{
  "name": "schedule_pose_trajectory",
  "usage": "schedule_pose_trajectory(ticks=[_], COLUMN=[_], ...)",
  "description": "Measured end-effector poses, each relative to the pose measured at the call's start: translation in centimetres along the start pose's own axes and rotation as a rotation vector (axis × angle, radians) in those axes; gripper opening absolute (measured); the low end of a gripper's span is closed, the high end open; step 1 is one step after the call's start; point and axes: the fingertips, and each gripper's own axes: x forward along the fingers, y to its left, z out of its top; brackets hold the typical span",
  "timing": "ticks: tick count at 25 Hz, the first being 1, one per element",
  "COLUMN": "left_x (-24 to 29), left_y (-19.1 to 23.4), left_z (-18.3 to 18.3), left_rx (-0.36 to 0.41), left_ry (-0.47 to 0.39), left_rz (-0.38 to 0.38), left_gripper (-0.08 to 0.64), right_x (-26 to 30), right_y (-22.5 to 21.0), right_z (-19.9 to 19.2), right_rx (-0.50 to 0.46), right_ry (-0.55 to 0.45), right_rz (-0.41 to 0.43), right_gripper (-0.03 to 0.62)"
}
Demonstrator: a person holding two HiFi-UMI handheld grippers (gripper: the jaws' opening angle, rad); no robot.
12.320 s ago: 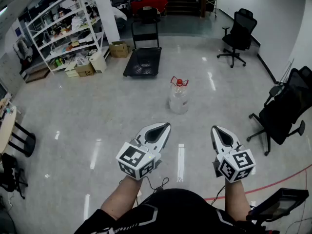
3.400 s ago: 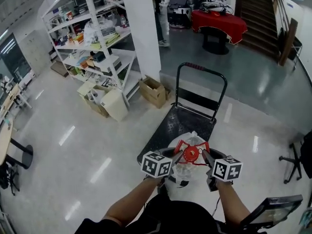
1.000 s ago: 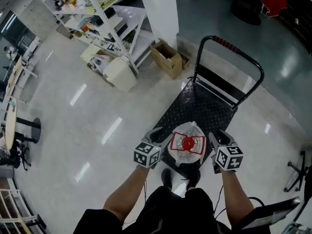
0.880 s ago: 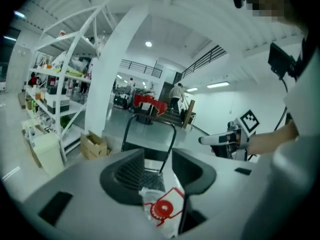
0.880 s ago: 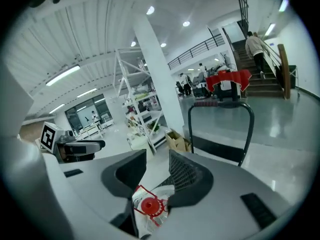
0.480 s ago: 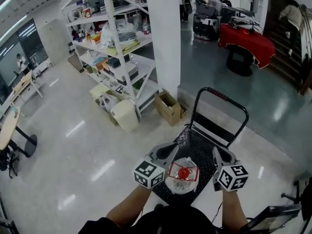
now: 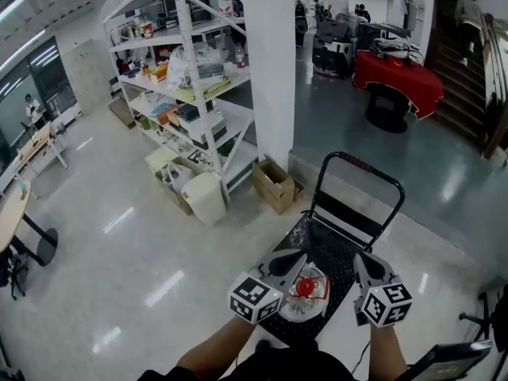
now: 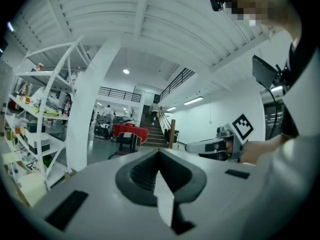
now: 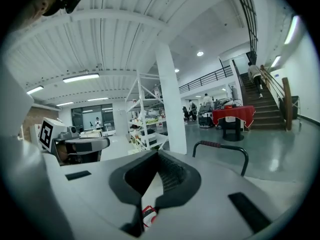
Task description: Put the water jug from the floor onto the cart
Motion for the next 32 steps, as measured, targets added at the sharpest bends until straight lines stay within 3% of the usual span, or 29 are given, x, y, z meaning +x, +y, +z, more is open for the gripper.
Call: schedule_pose_trajectory(ticks=[9, 14, 19, 26, 29, 32], left_x=[1.1, -0.9, -5.5, -13.4, -17.2, -21.1], left_y=[-6.4, -12.9, -21.6, -37.2, -42.9, -47.5], left_z=[-4.6, -4.3, -4.9, -9.3, -11.0, -9.9], left_rx=[-0.072, -0.035, 0.053, 0.017, 0.007, 0.015], left_ry=[0.045, 0.045, 0.064, 0.095, 0.146, 0.155], left_rz=[-0.262, -0.348, -0.348, -0.253, -0.203, -0.182], left_gripper=[0.002, 0.002, 0.002, 0.002, 0.002, 0.002], right_x=[-10.7, -17.8, -26.0, -42.8, -50.3, -56.2], right_y=[-0.9, 0.2, 2.9, 5.7, 6.6, 7.6], right_z=[-6.2, -7.5, -9.8, -15.8, -19.0, -19.4], right_rx=[0.069, 0.09, 0.056, 0.021, 0.077, 0.136], right_ry=[0.061, 0.015, -0.039, -0.076, -0.066, -0.079], right_rz=[-0.281, -0.346, -0.307, -0.229, -0.225, -0.238], right_gripper=[0.003, 0.003, 0.003, 0.003, 0.003, 0.003])
